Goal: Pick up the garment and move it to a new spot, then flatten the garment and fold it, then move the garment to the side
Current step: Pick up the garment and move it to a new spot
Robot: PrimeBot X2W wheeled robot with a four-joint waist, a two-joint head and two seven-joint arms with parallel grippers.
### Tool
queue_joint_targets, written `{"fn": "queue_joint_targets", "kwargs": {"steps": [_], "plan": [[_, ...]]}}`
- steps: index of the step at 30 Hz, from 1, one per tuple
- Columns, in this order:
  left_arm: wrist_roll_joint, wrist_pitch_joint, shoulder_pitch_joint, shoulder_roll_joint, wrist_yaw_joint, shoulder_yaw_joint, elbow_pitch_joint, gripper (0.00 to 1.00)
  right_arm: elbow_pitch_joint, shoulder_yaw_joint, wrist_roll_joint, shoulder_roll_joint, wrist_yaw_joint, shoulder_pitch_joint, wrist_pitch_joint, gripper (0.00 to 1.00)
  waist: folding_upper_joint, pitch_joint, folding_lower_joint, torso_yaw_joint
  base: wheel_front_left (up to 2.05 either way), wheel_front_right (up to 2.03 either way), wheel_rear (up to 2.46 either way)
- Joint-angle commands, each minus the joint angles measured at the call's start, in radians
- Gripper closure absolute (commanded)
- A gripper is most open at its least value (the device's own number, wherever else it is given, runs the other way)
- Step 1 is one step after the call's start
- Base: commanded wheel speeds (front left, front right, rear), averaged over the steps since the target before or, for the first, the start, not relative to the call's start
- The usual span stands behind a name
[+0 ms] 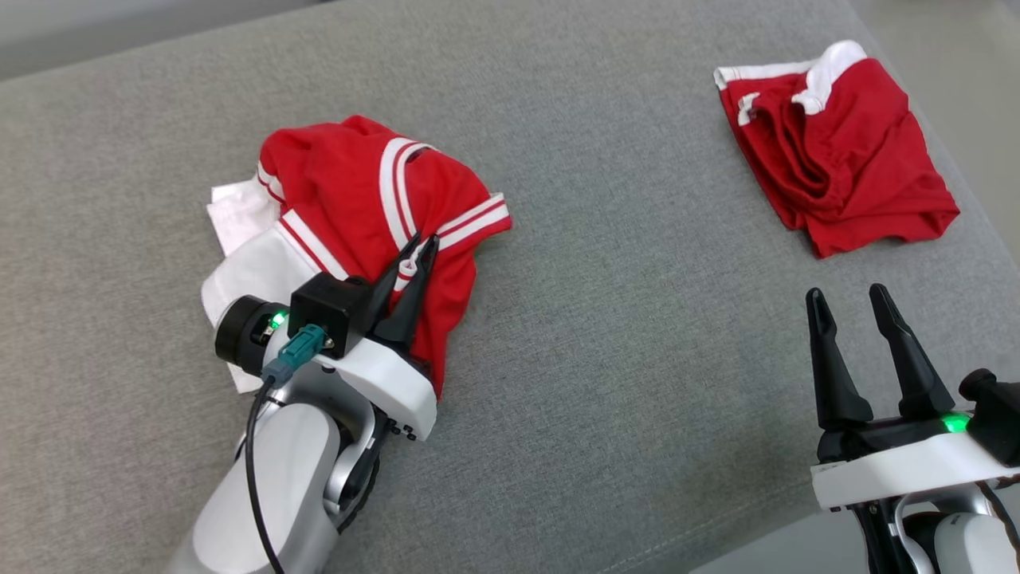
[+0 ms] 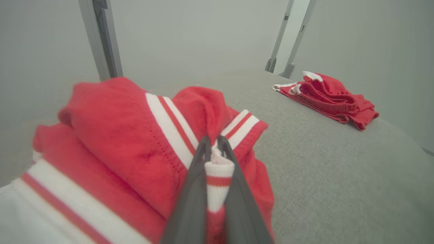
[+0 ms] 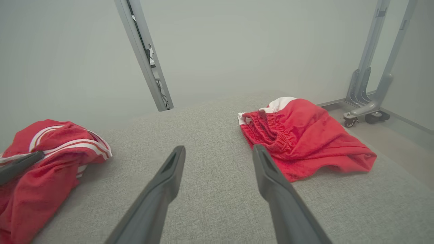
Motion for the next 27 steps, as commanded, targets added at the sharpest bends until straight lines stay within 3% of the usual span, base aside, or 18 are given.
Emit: {"fn": "queue_joint_targets", "kwargs": {"steps": [1,2,3,8,17,27], "plan": [[-0.007,-0.009,-0.018,-0.002,-0.009,-0.003,0.010,0.94,0.009,-0.003,0.006,-0.001,-0.001,-0.007,-0.010,0.00,0.0000,0.019,0.0000,-0.008,0.00,0.00,0.00],[-0.014,-0.016,-0.020,-0.010,-0.017,-0.007,0.021,0.25,0.012,-0.003,0.007,-0.001,0.000,-0.009,-0.013,0.00,0.0000,0.018,0.0000,0.000,0.00,0.00,0.00],[-0.013,-0.026,-0.022,-0.013,-0.020,-0.011,0.028,0.00,0.016,-0.002,0.005,-0.001,0.000,-0.014,-0.012,0.00,0.0000,0.015,0.0000,0.008,0.00,0.00,0.00],[-0.038,-0.081,-0.002,-0.032,-0.016,-0.006,0.029,0.00,0.028,-0.006,-0.010,-0.002,-0.001,-0.024,-0.018,0.00,0.0000,-0.010,0.0000,0.074,0.00,0.00,0.00],[-0.100,-0.149,0.062,-0.020,0.082,0.130,-0.031,0.00,0.010,-0.037,-0.051,-0.002,0.000,-0.012,0.018,0.00,0.0000,-0.087,0.0000,0.243,0.00,0.00,0.00],[-0.133,-0.168,0.188,0.000,0.142,0.255,-0.102,0.00,-0.021,-0.070,-0.075,-0.003,-0.001,0.026,0.061,0.00,0.0000,-0.159,0.0000,0.334,0.00,0.00,0.00]]}}
